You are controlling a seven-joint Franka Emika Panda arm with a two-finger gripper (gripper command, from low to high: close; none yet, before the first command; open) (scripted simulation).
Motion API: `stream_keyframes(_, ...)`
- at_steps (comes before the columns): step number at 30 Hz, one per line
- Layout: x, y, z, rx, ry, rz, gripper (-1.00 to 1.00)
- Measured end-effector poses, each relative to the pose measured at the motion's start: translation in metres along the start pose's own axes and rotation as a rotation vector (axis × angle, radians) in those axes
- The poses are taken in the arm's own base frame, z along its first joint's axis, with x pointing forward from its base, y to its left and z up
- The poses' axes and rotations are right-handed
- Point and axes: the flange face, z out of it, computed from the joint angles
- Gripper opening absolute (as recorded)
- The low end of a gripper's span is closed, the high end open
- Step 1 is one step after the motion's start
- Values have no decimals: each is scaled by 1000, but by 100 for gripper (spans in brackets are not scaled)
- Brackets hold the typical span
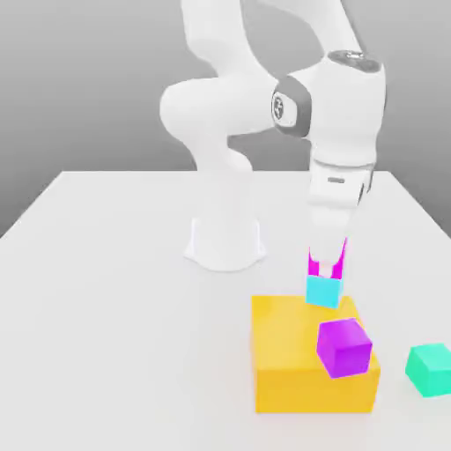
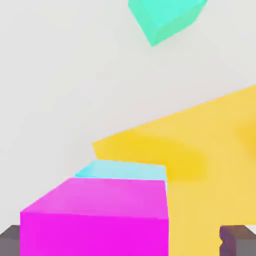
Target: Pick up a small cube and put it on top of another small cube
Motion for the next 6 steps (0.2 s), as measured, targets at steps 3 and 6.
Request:
stream_keyframes(3, 2, 0, -20, -1, 1, 0, 100)
stream_keyframes(6, 1, 0, -52, -1, 1, -1, 100)
